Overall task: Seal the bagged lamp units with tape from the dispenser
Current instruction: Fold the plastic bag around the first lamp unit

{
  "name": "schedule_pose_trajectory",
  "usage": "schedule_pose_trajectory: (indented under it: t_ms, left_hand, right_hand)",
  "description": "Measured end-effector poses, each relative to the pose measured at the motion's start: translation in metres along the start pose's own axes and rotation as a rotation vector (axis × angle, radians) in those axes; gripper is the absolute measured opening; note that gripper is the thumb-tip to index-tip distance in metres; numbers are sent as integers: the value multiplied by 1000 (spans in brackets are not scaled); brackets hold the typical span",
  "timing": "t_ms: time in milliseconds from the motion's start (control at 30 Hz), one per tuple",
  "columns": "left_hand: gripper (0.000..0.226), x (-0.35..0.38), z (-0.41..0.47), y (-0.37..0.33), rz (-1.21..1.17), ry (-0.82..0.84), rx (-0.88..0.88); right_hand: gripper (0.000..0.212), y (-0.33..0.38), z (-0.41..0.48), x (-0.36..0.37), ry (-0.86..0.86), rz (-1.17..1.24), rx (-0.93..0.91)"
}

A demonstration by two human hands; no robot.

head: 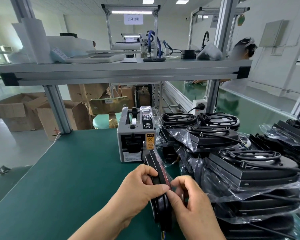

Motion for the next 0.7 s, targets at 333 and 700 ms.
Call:
schedule_pose_trajectory:
  t_ms: [333, 700]
  left_hand:
    - [33, -3, -1, 8, -74, 27, 1]
    - [18, -36, 26, 3, -244, -153, -103]
  right_hand:
    - [18, 13, 25, -6, 63, 12, 82]
    - [22, 9, 106, 19, 57, -220, 149]
Point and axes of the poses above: each hand's wrist, its own z-axis towards the middle knuckle, its own x-axis out of the palm, y = z × x, the point moved 3 cm from there along z, towards the middle knuckle, and after that the axes turned 7 degrees about y, right-handed, at the moved point
